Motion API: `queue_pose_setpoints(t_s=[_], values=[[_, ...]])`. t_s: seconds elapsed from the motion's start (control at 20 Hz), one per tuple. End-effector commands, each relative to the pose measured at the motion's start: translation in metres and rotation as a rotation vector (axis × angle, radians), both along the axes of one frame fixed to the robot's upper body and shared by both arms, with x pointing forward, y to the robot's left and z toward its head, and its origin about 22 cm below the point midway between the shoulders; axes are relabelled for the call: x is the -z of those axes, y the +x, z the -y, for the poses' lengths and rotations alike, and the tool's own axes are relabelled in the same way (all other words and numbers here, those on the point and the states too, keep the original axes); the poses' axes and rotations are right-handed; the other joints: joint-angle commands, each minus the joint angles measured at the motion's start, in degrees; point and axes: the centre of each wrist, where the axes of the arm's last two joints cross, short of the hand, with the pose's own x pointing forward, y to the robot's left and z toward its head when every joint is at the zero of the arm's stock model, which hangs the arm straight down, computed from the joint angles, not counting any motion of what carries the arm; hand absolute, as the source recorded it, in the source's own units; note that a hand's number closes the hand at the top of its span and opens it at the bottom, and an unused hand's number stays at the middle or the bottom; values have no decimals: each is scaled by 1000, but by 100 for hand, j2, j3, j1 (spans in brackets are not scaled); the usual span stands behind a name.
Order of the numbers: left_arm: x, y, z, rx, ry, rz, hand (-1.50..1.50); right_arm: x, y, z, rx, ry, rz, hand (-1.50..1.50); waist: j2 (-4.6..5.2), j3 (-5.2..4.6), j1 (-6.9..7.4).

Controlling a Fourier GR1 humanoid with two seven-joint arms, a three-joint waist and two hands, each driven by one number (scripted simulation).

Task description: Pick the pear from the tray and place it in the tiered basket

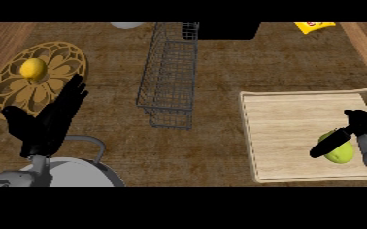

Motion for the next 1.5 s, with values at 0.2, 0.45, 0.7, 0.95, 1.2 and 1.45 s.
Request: queue_pose_setpoints(t_s=[0.2,0.45,0.7,0.95,1.2,1.45], values=[[-1,2,1,-2,-17,-2,0,9,1,-14,101,131,-186,150,9,0,-10],[6,-1,0,9,-12,12,0,10,-14,-13,-17,64,-224,150,1,-3,-36],[-9,3,-14,14,17,-1,0,33,-8,-22,-61,3,-212,150,18,4,58],[4,-1,8,35,-6,-3,0,-7,-7,-24,-656,-108,77,150,31,27,187],[2,1,10,31,-16,1,0,-36,-3,-31,-1042,-247,412,150,9,42,106],[6,-1,-2,-24,-9,-15,0,-65,7,-11,-1038,-205,888,150,-6,35,-140]])
